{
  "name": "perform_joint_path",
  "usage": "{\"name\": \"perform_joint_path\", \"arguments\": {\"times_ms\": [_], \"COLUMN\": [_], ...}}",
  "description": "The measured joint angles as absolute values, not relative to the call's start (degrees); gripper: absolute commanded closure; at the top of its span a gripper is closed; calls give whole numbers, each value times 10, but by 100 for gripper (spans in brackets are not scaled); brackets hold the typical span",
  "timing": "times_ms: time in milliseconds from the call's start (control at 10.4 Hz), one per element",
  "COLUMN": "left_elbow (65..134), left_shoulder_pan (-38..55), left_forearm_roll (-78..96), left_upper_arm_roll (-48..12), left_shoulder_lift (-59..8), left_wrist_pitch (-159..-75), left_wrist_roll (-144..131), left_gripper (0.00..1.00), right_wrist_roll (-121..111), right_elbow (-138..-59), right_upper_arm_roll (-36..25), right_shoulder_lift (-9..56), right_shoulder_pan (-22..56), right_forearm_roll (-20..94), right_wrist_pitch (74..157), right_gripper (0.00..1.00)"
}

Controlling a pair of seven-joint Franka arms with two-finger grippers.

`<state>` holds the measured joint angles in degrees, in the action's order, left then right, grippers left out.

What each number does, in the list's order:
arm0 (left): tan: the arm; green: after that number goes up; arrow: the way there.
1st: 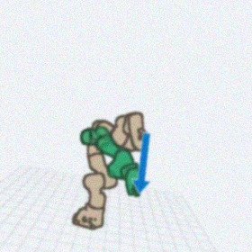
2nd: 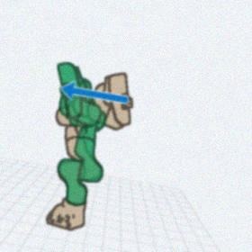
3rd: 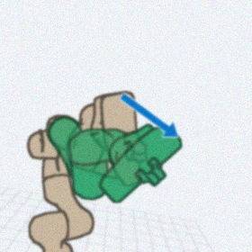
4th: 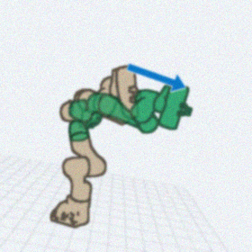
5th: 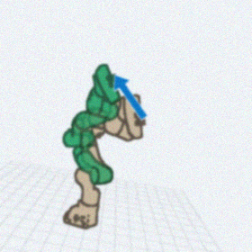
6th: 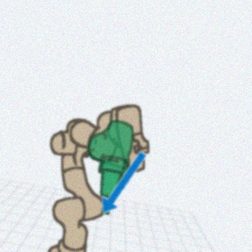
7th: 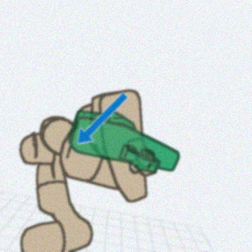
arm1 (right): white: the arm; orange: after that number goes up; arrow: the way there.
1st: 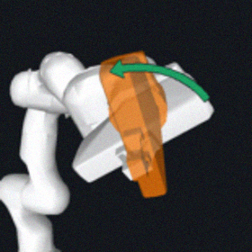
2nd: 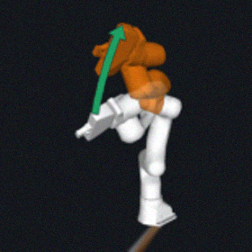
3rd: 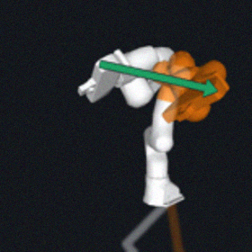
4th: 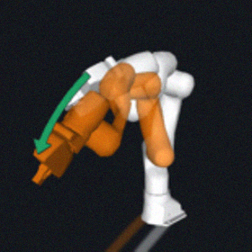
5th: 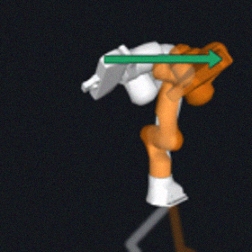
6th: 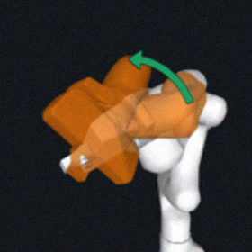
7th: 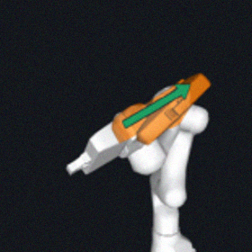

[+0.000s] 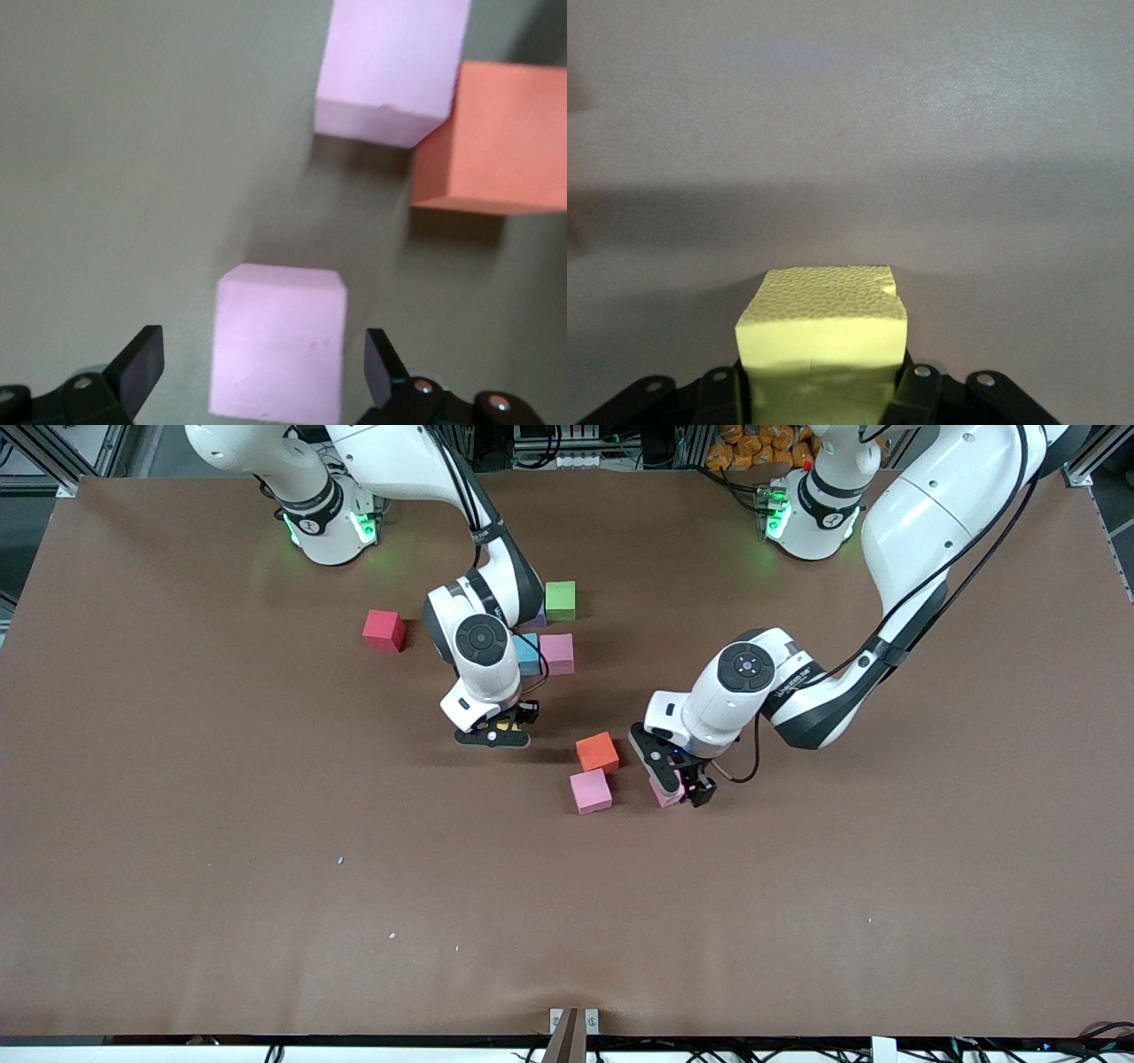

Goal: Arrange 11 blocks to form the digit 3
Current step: 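Grasp the light pink cube with the left gripper and lift it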

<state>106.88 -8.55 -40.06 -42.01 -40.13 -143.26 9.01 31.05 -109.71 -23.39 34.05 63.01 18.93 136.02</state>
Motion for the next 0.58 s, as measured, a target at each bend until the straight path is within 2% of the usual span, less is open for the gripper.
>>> {"name": "perform_joint_path", "arguments": {"times_ms": [577], "left_elbow": [1069], "left_shoulder_pan": [-84], "left_forearm_roll": [-410], "left_upper_arm_roll": [-415], "left_shoulder_lift": [-409], "left_wrist_pitch": [-1434], "left_wrist_roll": [88], "left_gripper": [0], "right_wrist_roll": [310], "right_elbow": [-1106], "right_upper_arm_roll": [-234], "right_shoulder_lift": [334], "right_shoulder_pan": [630], "right_forearm_roll": [189], "right_wrist_pitch": [1360], "right_gripper": [70]}}
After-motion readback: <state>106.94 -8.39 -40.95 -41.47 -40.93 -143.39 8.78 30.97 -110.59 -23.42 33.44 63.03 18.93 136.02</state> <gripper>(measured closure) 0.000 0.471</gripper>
